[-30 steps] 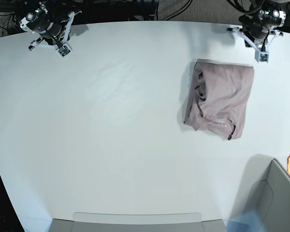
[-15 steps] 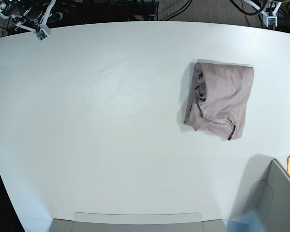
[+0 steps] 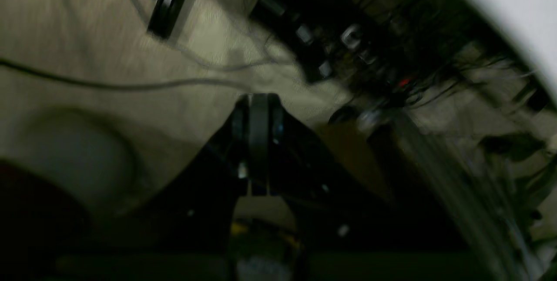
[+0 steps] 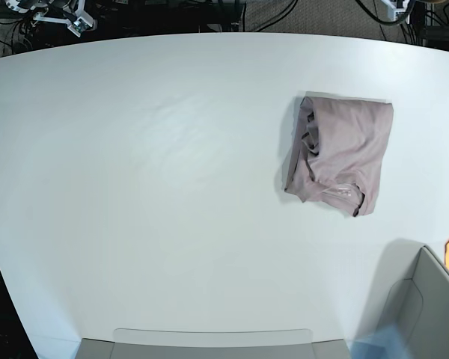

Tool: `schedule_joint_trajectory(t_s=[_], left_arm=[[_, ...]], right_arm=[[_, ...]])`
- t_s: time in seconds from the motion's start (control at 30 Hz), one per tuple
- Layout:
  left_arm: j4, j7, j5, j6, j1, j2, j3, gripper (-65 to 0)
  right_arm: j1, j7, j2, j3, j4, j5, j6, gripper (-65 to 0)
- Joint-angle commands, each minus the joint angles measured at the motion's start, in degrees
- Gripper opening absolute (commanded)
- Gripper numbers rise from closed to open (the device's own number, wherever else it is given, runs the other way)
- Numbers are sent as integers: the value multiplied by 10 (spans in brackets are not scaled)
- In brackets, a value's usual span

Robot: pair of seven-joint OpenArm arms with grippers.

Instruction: Fold the T-shirt properly

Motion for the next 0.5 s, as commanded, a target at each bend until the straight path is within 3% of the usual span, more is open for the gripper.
schedule_joint_trajectory(t_s=[0.0,0.17,0.3,0.47], left_arm=[[-4,-4,1,1,10,-2,7,-650],[-73,-6,2,1,-8,-3,16,-650],[-185,-13,6,3,-69,-11,38,-650],[-339,-85,133,4,-133,-15,143,-650]], right_arm=[[-8,0,18,-7,-5,1,3,-650],[-3,47,47,-77,-78,-6,2,-650],[54,74,54,-158,-161,-65,1,-650],[144,94,54,-274,-261,-112,1,-650]])
